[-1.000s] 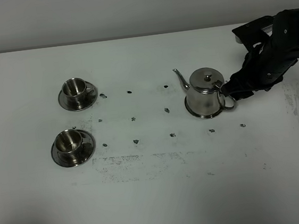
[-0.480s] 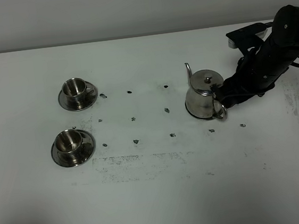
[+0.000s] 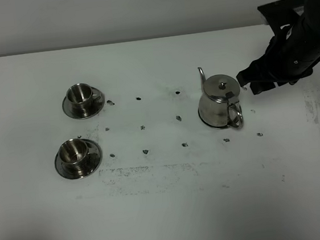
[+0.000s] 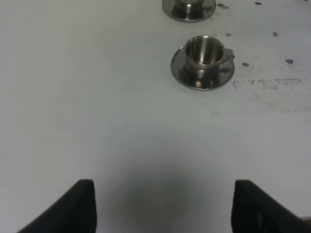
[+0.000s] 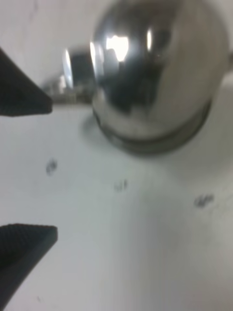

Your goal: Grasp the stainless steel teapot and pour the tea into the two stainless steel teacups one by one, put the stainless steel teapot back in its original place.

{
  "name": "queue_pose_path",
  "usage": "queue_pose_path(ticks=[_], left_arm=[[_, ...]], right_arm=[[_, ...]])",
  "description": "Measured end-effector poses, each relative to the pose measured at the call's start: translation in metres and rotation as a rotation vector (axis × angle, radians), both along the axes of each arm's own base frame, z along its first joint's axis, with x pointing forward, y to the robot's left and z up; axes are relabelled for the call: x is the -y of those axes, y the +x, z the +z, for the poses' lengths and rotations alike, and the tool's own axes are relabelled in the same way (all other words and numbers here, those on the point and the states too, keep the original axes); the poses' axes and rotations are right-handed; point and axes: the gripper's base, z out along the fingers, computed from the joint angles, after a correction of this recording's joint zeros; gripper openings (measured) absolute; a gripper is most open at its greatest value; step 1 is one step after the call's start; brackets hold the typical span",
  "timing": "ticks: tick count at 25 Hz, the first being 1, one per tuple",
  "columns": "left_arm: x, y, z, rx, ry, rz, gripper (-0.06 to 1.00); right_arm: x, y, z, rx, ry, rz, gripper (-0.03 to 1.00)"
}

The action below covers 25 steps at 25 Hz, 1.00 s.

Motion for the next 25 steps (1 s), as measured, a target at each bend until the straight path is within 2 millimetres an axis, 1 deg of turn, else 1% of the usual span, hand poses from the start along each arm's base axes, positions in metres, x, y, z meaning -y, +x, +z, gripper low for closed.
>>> queue_pose_path(ticks=[3, 5, 8, 11, 15, 18, 23, 25], left_arm=[[0.000, 0.000, 0.000, 0.000, 0.000, 0.000, 0.58], [0.000, 0.000, 0.000, 0.000, 0.000, 0.000, 0.58], [0.000, 0.000, 0.000, 0.000, 0.000, 0.000, 0.58], [0.000, 0.000, 0.000, 0.000, 0.000, 0.000, 0.58], [0.000, 0.000, 0.000, 0.000, 0.000, 0.000, 0.58], [0.000, 0.000, 0.000, 0.000, 0.000, 0.000, 0.58], [0.000, 0.000, 0.000, 0.000, 0.000, 0.000, 0.58], [0.000, 0.000, 0.000, 0.000, 0.000, 0.000, 0.58]], right_arm=[[-0.017, -0.011, 0.011, 0.006, 0.016, 0.022, 0.48], [-0.028, -0.016, 0.012, 0.007, 0.018, 0.049, 0.48], [-0.039, -0.020, 0.012, 0.012, 0.019, 0.079, 0.54], [-0.041, -0.020, 0.013, 0.024, 0.031, 0.069, 0.59], [-0.041, -0.018, 0.014, 0.043, 0.030, 0.057, 0.60], [-0.042, -0.015, 0.006, 0.033, 0.025, 0.057, 0.60], [-0.045, -0.009, -0.015, -0.003, 0.001, 0.078, 0.60], [-0.047, -0.005, -0.019, -0.016, -0.006, 0.083, 0.60]])
